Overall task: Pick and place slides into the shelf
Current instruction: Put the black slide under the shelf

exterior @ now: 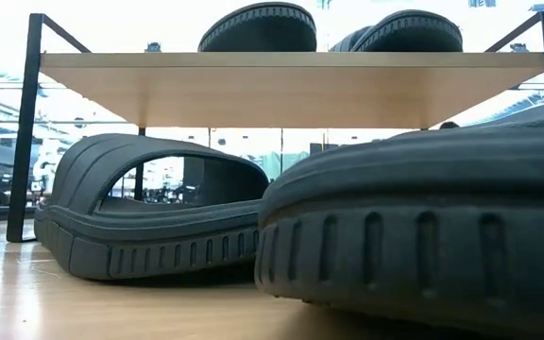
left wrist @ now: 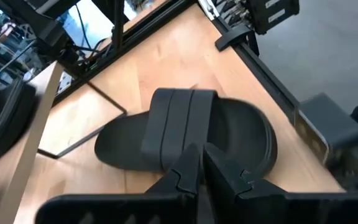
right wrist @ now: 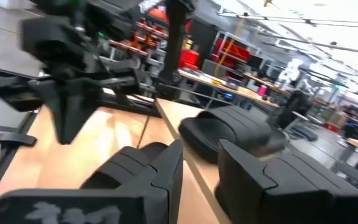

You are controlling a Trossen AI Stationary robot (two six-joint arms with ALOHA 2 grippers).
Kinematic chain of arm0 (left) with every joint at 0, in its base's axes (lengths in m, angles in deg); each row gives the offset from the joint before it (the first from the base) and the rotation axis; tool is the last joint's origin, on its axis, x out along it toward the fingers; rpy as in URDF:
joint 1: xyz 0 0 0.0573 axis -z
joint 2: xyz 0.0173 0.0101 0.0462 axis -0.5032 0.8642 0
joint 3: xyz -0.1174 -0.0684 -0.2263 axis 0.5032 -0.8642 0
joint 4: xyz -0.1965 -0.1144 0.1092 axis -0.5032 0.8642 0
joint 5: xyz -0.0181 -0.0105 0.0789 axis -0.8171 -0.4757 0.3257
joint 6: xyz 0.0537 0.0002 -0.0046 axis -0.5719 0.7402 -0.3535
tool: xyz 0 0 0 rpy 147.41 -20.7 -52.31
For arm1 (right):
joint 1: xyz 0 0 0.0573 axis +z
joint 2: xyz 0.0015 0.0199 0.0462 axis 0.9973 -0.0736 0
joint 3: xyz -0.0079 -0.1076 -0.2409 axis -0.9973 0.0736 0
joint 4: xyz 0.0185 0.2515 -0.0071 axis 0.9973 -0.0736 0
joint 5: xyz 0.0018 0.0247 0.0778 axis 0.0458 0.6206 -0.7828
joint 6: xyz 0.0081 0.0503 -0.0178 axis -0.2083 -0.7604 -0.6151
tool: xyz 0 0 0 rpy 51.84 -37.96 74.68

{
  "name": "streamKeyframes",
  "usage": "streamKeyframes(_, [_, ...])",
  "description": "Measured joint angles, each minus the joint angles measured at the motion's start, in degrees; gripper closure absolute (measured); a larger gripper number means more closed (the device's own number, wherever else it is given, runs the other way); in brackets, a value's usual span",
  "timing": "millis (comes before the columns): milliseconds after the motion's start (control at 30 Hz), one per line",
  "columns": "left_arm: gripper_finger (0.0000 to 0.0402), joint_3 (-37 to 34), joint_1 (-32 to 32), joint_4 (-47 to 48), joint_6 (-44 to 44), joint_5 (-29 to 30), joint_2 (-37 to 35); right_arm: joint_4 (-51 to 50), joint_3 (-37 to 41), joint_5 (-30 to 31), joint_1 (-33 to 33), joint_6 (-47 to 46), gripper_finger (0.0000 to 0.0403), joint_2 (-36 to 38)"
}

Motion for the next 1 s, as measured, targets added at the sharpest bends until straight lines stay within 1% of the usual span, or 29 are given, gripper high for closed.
streamKeyframes(100, [0.0373, 7.1, -0.8, 4.3, 0.1, -0.1, 4.0, 0.0, 0.0, 5.1, 1.5, 0.0, 0.0314, 0.0])
streamKeyframes(167, [0.0364, 10.8, -1.4, 5.5, 0.1, -0.1, 6.6, 0.0, 0.0, 7.6, 2.3, -0.2, 0.0314, 0.0])
streamKeyframes(233, [0.0346, 13.6, -2.0, 5.7, -0.2, 0.1, 8.8, 0.0, 0.0, 7.6, 2.9, -0.2, 0.0314, 0.0])
streamKeyframes(333, [0.0311, 16.5, -2.9, 5.9, -1.5, 2.4, 11.9, 0.0, 0.0, 7.6, 3.5, 0.3, 0.0314, 0.0])
streamKeyframes(500, [0.0248, 19.4, -3.9, 10.1, -4.5, 3.1, 15.4, 1.6, 0.0, 7.7, 2.9, 4.4, 0.0314, 0.0])
streamKeyframes(567, [0.0226, 19.8, -3.8, 10.4, -5.2, 4.1, 15.6, 3.6, 0.0, 7.7, 2.9, 7.3, 0.0314, 0.0])
streamKeyframes(667, [0.0199, 20.0, -3.5, 10.0, -5.0, 3.9, 15.4, 7.3, 0.0, 7.7, 2.9, 10.8, 0.0314, 0.0])
streamKeyframes(733, [0.0187, 20.0, -3.1, 9.8, -4.8, 2.8, 15.4, 9.8, 0.0, 7.7, 2.9, 12.4, 0.0314, 0.0])
streamKeyframes(867, [0.0173, 20.0, -2.9, 7.8, -6.1, -1.9, 15.4, 12.7, 0.0, 7.7, 2.9, 14.4, 0.0314, 0.0])
streamKeyframes(1000, [0.0172, 20.0, -3.6, 6.9, -6.0, -2.6, 15.4, 13.5, 0.0, 7.7, 2.9, 12.5, 0.0314, 0.0])
